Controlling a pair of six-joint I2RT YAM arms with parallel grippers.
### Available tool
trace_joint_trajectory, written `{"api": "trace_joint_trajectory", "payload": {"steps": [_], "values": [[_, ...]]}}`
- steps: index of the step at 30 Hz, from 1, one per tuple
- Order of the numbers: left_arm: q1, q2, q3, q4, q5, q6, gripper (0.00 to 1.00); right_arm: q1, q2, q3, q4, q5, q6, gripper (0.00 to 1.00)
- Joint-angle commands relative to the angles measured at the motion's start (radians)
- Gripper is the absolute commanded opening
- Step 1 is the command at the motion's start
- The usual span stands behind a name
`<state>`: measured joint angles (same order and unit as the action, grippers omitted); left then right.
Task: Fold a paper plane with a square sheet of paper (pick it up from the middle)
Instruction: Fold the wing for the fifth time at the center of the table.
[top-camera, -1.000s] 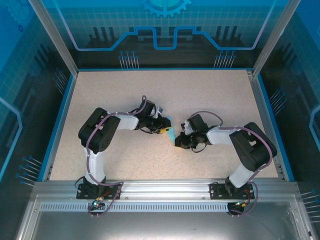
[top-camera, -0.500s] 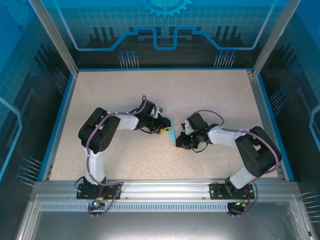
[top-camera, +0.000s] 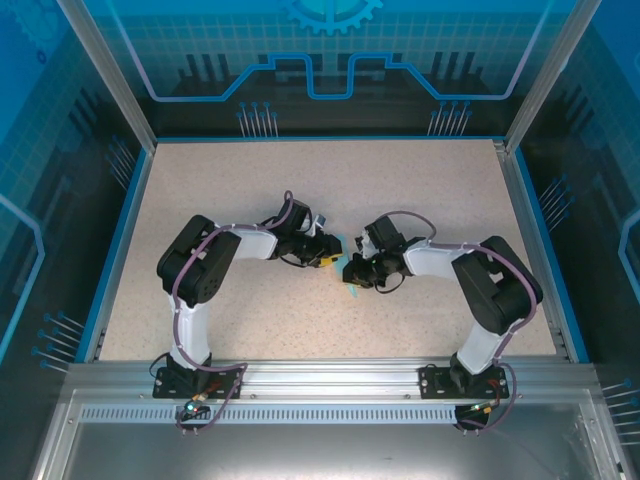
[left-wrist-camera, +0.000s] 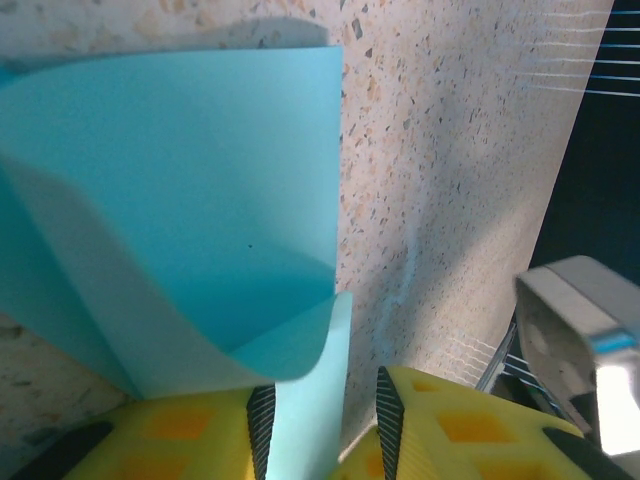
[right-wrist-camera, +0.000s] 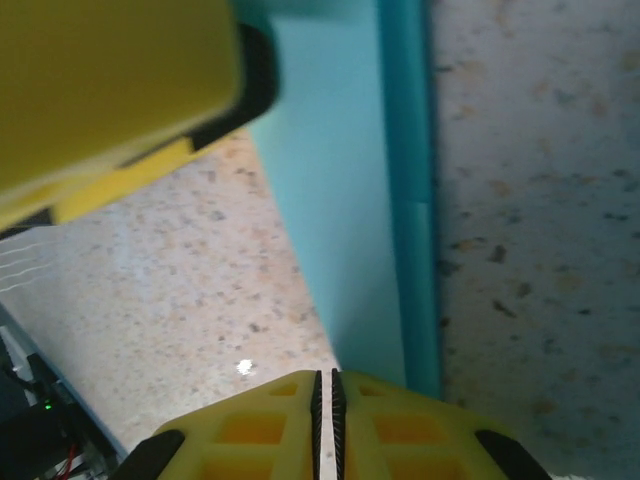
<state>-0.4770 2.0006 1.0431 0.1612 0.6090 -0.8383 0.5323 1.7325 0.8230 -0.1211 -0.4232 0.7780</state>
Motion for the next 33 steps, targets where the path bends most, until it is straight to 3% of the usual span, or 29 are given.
{"api": "trace_joint_trajectory", "payload": {"steps": [1, 11, 17, 33], "values": [[0.0, 0.039, 0.012, -0.04, -0.005, 0.012, 0.36, 0.01, 0.025, -0.011, -0.032, 0.02, -0.004, 0.13], [0.002, -0.099, 0.047, -0.075, 0.018, 0.093, 0.48, 0.003, 0.045, -0.059, -0.028, 0.016, 0.001, 0.1], [0.002, -0.161, 0.047, -0.132, -0.014, 0.138, 0.49, 0.0, 0.045, -0.057, -0.009, 0.004, 0.011, 0.1], [0.004, -0.015, 0.098, -0.078, -0.007, 0.133, 0.46, -0.003, 0.049, -0.067, 0.003, -0.01, 0.015, 0.1]]}}
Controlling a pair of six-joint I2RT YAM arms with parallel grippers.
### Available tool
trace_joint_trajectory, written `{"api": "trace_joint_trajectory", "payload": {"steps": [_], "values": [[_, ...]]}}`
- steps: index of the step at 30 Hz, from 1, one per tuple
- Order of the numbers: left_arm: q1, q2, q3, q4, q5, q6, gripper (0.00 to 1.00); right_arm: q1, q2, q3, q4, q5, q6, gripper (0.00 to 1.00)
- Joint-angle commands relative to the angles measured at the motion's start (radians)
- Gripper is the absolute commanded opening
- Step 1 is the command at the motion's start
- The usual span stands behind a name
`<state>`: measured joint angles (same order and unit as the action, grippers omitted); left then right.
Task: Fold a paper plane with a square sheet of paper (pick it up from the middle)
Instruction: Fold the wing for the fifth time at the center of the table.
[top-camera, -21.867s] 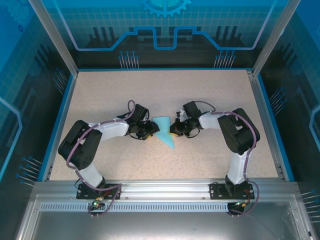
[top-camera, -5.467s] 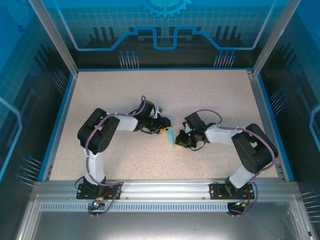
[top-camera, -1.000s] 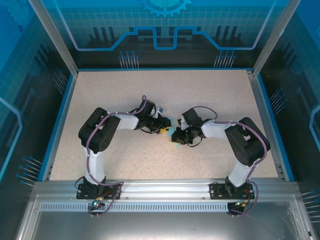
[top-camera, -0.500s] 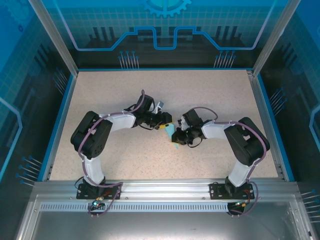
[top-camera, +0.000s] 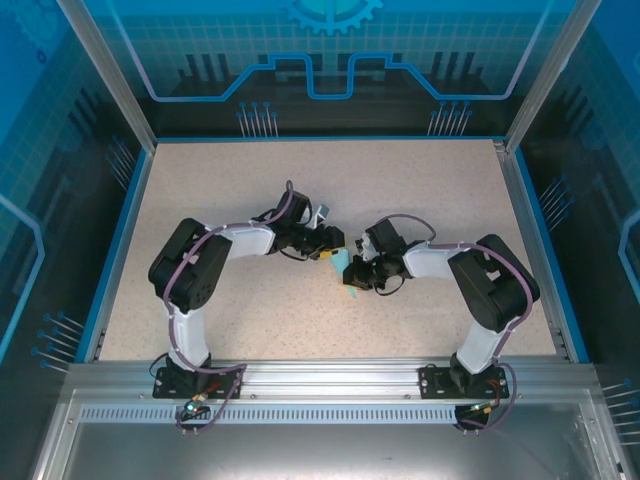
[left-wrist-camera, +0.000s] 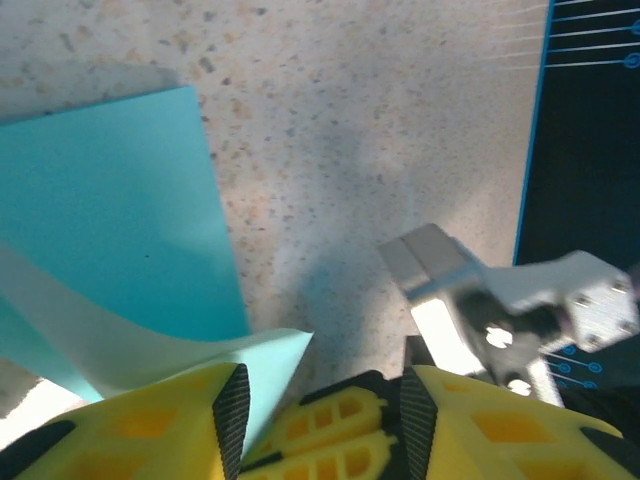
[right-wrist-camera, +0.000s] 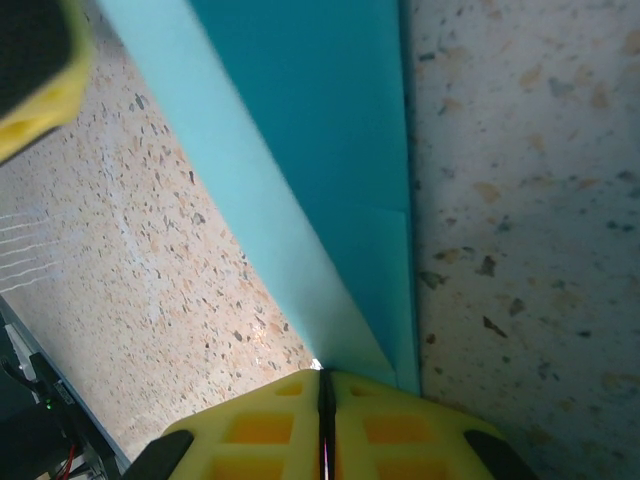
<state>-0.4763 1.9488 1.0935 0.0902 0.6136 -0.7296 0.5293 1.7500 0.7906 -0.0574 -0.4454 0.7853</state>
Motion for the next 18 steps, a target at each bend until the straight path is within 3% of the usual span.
{"api": "trace_joint_trajectory", "payload": {"steps": [1, 7, 18], "values": [[0.005, 0.047, 0.049, -0.002, -0.019, 0.02, 0.46, 0.0, 0.031, -0.035, -0.061, 0.012, 0.007, 0.1], [0.027, 0.079, 0.073, -0.03, -0.066, 0.029, 0.45, -0.002, 0.029, -0.04, -0.074, 0.016, -0.001, 0.08], [0.056, 0.127, 0.115, -0.08, -0.059, 0.078, 0.44, -0.002, 0.023, -0.046, -0.081, 0.021, -0.005, 0.07]]}}
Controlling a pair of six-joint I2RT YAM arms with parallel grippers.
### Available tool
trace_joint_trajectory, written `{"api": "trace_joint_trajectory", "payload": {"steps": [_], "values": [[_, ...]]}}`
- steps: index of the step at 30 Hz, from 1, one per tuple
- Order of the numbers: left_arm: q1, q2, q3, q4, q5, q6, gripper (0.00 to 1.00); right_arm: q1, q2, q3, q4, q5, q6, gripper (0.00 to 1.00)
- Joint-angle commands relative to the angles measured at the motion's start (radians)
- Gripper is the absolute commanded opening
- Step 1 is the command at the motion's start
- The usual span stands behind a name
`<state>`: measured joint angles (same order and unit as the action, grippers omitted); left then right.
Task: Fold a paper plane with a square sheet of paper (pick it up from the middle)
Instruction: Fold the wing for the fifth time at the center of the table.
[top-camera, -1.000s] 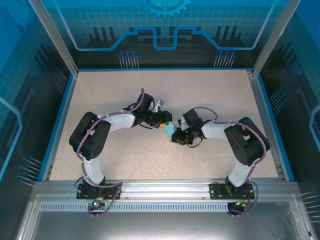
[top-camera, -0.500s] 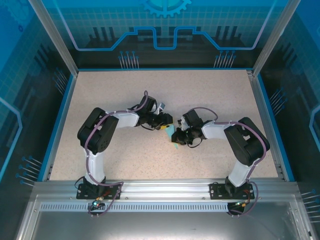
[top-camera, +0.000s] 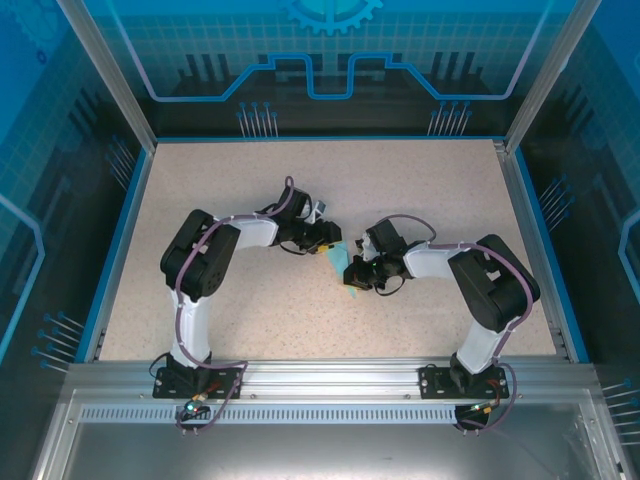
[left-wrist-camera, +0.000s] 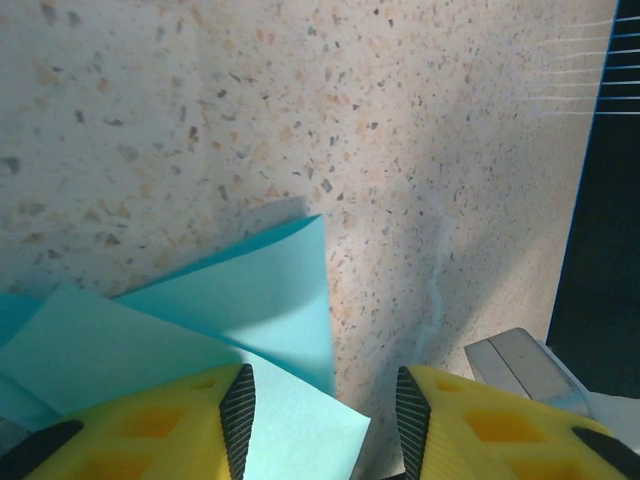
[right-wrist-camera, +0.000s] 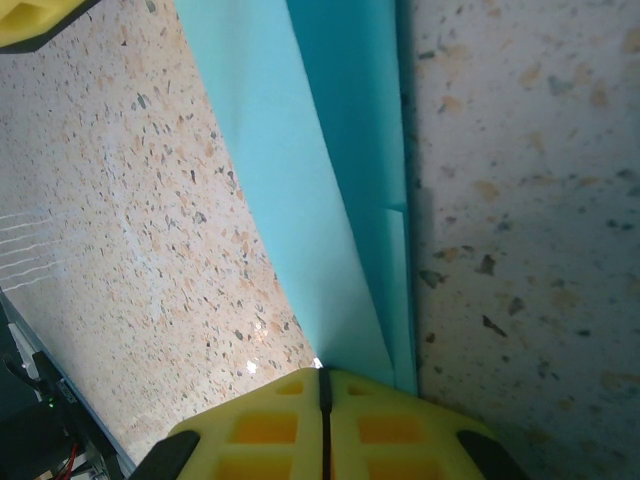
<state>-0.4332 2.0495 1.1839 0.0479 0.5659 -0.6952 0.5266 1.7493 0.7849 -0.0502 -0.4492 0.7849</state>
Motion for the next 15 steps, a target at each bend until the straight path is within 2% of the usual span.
{"api": "trace_joint_trajectory", "payload": {"steps": [1, 15], "values": [[0.016, 0.03, 0.023, -0.041, -0.015, 0.049, 0.44, 0.001, 0.024, -0.039, -0.089, 0.024, -0.004, 0.07], [0.06, 0.05, 0.047, -0.094, -0.033, 0.114, 0.44, -0.002, 0.021, -0.044, -0.094, 0.027, -0.008, 0.07]]}}
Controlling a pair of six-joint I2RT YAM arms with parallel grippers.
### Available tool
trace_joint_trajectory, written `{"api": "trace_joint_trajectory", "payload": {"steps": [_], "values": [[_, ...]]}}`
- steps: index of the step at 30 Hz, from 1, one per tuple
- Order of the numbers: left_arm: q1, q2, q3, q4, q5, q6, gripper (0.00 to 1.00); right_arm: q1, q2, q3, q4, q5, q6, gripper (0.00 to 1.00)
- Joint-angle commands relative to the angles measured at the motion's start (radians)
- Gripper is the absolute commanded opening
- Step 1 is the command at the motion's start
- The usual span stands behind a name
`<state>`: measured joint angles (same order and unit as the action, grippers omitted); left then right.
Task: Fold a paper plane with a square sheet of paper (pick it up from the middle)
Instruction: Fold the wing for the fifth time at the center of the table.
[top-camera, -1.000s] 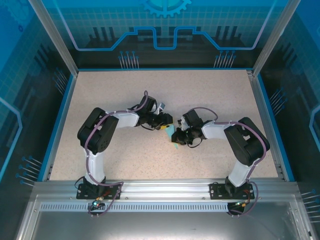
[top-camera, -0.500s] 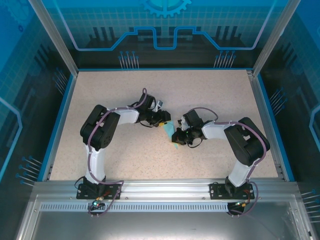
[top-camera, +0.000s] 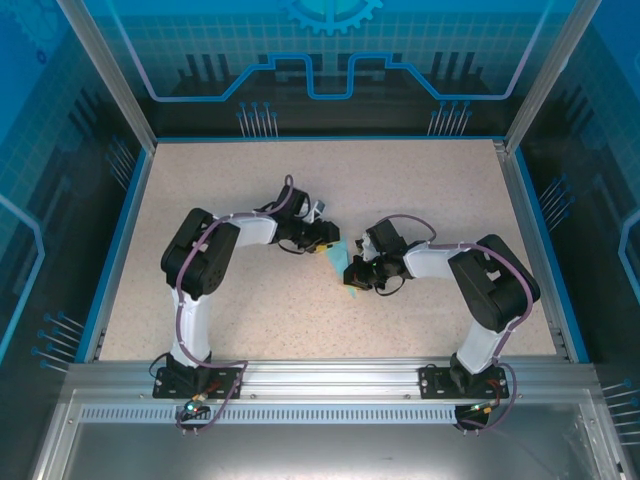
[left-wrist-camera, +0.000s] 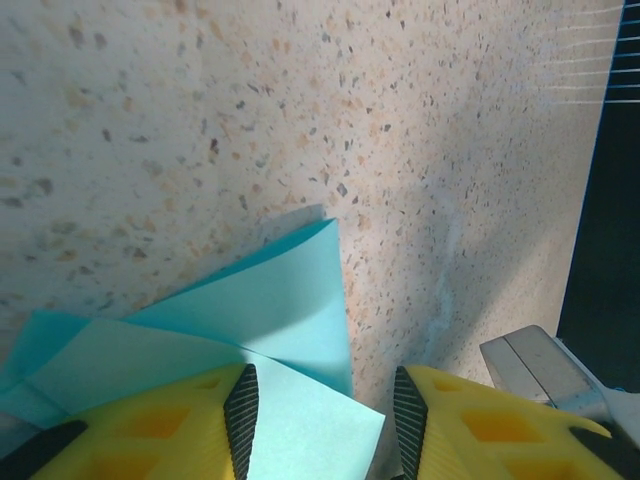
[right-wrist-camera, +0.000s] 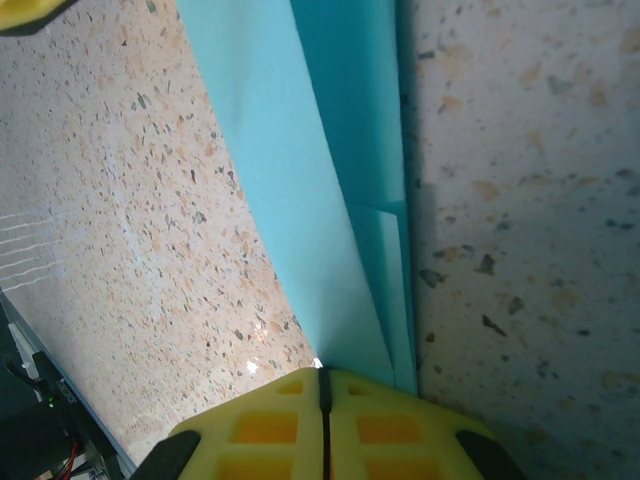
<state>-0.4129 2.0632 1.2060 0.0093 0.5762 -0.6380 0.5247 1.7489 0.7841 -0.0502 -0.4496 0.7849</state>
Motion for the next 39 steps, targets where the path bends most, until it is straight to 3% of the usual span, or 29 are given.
{"api": "trace_joint_trajectory", "payload": {"steps": [1, 13, 26, 33, 39], "values": [[0.047, 0.041, 0.031, -0.058, -0.042, 0.061, 0.43, -0.002, 0.022, -0.046, -0.091, 0.024, -0.007, 0.07], [0.096, 0.048, 0.071, -0.089, -0.021, 0.086, 0.43, -0.008, 0.022, -0.041, -0.076, -0.002, -0.006, 0.07], [0.104, -0.093, 0.149, -0.197, -0.009, 0.125, 0.43, -0.007, 0.028, -0.028, -0.066, -0.014, -0.002, 0.07], [0.008, -0.189, 0.04, -0.102, 0.053, 0.04, 0.38, -0.008, 0.027, -0.026, -0.057, -0.011, 0.01, 0.08], [-0.064, -0.154, -0.004, -0.046, 0.06, 0.0, 0.37, -0.01, 0.028, -0.031, -0.048, -0.008, 0.014, 0.08]]}}
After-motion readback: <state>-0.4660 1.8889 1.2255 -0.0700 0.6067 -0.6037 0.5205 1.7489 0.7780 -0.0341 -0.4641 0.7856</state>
